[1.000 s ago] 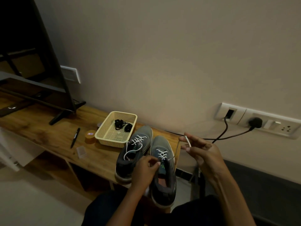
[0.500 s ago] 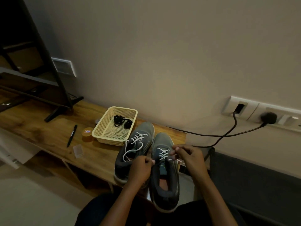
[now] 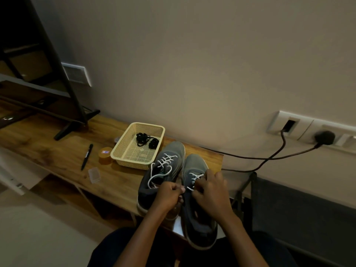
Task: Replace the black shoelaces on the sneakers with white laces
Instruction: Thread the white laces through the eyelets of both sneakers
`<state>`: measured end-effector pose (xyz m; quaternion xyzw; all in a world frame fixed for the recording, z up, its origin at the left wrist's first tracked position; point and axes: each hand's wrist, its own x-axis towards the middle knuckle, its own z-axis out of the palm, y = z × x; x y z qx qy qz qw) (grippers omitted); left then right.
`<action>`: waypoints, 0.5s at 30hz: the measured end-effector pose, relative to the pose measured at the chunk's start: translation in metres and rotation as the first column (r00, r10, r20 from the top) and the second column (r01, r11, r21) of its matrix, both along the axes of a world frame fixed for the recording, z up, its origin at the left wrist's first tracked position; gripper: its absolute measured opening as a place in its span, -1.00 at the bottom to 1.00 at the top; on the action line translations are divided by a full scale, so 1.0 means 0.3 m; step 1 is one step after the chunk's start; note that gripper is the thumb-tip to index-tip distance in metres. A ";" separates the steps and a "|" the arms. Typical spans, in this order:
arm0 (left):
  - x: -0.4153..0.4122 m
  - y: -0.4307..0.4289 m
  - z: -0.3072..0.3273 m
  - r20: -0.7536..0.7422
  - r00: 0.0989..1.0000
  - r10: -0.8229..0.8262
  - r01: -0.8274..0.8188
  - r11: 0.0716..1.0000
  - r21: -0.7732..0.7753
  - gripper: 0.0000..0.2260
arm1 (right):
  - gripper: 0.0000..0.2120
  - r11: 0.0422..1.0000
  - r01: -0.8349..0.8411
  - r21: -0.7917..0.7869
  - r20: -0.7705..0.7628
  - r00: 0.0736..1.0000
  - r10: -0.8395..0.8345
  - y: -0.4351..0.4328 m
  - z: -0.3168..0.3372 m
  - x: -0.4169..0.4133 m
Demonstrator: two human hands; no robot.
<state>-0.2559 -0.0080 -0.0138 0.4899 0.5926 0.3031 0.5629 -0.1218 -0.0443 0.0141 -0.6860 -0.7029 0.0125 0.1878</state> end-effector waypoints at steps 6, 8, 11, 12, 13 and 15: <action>-0.001 -0.003 0.007 -0.006 1.000 -0.014 0.014 1.000 0.008 -0.77 | -0.81 0.999 -0.028 -0.037 0.037 0.999 0.030 0.002 -0.002 -0.019; -0.001 -0.005 0.005 -0.008 1.000 -0.015 0.015 1.000 0.005 -0.78 | -0.81 0.995 -0.039 -0.093 -0.008 0.999 0.039 0.006 -0.010 -0.012; 0.000 -0.006 0.002 0.005 1.000 -0.006 0.006 1.000 -0.003 -0.79 | -0.71 0.989 -0.070 -0.127 -0.012 0.998 0.069 0.006 -0.010 -0.008; 0.000 -0.007 0.002 0.007 1.000 -0.005 0.005 1.000 0.000 -0.79 | -0.66 0.988 -0.080 -0.129 -0.021 0.997 0.078 0.005 -0.010 -0.008; 0.001 -0.007 0.002 0.004 1.000 -0.006 0.006 1.000 0.007 -0.79 | -0.61 0.987 -0.085 -0.138 -0.026 0.996 0.082 0.006 -0.008 -0.009; 0.001 -0.009 0.003 -0.002 1.000 -0.011 0.011 1.000 0.029 -0.79 | -0.50 0.986 -0.090 -0.141 -0.037 0.996 0.085 0.005 -0.012 -0.008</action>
